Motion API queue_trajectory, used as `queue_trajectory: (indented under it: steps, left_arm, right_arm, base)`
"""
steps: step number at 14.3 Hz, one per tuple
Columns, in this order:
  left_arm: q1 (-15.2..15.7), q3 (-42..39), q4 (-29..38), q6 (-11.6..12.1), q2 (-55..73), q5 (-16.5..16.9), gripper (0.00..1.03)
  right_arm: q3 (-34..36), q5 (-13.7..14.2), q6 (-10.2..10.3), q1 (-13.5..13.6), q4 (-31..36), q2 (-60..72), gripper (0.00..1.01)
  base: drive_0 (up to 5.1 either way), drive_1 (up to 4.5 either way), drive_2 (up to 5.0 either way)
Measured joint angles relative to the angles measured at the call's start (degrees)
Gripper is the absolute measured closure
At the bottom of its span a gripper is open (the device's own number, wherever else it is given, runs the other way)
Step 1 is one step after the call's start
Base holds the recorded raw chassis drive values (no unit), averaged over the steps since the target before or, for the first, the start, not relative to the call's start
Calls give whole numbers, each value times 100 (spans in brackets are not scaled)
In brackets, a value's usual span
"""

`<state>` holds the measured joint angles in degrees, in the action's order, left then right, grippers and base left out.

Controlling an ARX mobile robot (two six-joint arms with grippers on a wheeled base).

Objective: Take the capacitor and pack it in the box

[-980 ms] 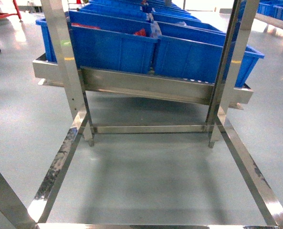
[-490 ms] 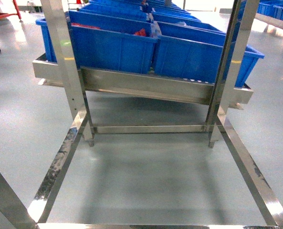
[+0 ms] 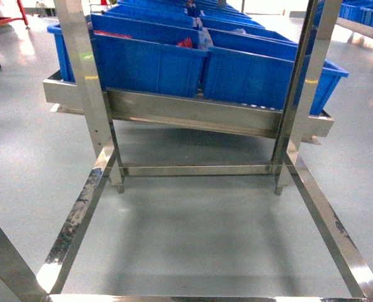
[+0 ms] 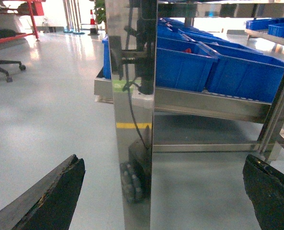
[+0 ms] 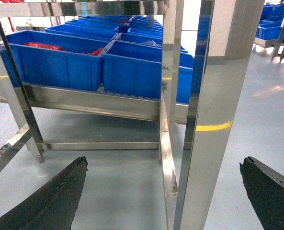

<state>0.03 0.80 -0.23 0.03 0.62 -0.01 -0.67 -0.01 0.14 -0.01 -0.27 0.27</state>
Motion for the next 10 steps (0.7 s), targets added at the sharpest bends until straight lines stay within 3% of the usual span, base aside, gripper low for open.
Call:
queue_trajectory:
  steps: [10]
  left_arm:
    - [0, 0, -7, 2, 0, -11, 5]
  right_arm:
    - [0, 2, 7, 0, -4, 0, 3]
  base:
    - [0, 0, 0]
